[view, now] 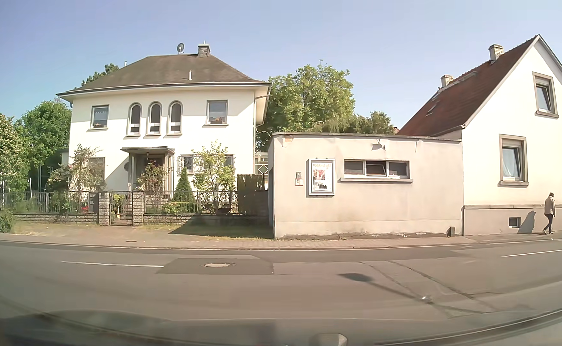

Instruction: Follow the waypoints while adhering to traffic rules and regulations

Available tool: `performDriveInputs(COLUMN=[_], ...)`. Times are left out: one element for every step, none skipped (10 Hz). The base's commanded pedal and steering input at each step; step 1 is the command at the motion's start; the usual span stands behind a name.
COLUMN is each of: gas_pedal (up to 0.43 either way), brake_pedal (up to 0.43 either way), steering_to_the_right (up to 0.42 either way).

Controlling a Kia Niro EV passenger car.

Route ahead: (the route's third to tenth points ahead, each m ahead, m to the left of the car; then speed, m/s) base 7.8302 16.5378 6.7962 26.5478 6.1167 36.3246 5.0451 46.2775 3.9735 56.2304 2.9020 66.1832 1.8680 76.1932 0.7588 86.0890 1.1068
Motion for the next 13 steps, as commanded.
performDriveInputs(gas_pedal=[0.0,0.0,0.0,0.0,0.0,0.0,0.0,0.0,0.0,0.0,0.0,0.0,0.0], brake_pedal=[0.262,0.262,0.262,0.262,0.262,0.268,0.262,0.262,0.262,0.262,0.262,0.262,0.262], steering_to_the_right=[-0.249,-0.252,-0.253,-0.253,-0.253,-0.253,-0.253,-0.253,-0.253,-0.254,-0.255,-0.256,-0.257])
